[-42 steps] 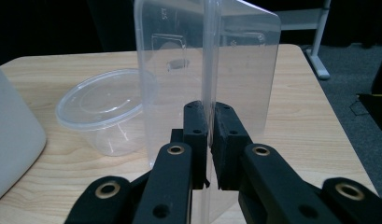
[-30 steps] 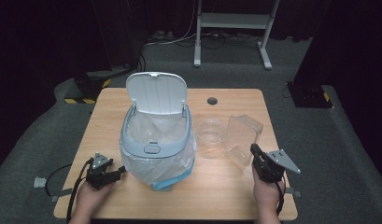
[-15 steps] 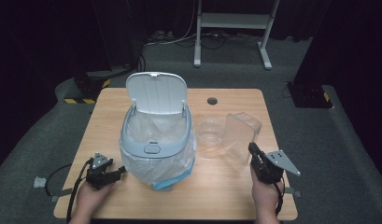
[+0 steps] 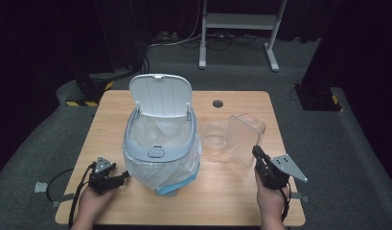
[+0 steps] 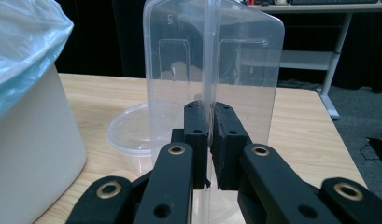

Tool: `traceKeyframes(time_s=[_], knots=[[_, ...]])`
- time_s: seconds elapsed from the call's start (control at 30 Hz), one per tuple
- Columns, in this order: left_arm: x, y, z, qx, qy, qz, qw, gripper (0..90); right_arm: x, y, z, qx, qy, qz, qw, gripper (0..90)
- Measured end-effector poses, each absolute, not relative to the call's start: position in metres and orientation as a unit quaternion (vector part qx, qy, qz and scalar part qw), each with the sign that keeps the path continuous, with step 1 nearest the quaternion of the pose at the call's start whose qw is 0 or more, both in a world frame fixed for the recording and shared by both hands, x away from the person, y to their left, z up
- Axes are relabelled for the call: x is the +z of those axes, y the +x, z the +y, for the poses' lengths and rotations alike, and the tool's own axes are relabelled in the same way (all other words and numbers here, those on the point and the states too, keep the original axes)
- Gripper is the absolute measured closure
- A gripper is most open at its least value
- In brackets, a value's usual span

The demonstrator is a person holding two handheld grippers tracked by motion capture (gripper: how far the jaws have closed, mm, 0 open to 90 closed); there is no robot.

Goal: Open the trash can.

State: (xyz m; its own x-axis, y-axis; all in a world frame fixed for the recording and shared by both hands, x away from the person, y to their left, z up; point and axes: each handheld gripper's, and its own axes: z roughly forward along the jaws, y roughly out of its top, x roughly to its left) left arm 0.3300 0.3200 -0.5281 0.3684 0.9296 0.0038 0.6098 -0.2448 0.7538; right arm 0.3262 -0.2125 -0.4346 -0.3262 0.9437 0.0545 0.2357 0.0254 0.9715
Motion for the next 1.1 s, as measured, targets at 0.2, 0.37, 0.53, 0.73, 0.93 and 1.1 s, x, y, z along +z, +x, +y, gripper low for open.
traceKeyframes(time_s=[0.2,0.37,0.53,0.73,0.93,1.1], knots=[[-0.528,0.33,0.32,0.232,0.756,0.507,0.342,31.0,-0.43,0.323,-0.209,0.524,0.462,0.627,0.344,85.8],[-0.529,0.331,0.319,0.23,0.756,0.507,0.344,29.4,-0.427,0.321,-0.208,0.53,0.458,0.626,0.344,85.8],[-0.529,0.331,0.318,0.227,0.759,0.505,0.343,26.8,-0.423,0.318,-0.206,0.536,0.451,0.624,0.347,85.8],[-0.529,0.333,0.317,0.224,0.763,0.503,0.339,18.9,-0.419,0.317,-0.2,0.541,0.438,0.626,0.351,85.8],[-0.529,0.334,0.317,0.223,0.76,0.511,0.334,14.3,-0.416,0.318,-0.197,0.546,0.433,0.625,0.351,85.9],[-0.529,0.334,0.317,0.225,0.759,0.513,0.332,13.7,-0.416,0.32,-0.194,0.551,0.434,0.622,0.347,85.9]])
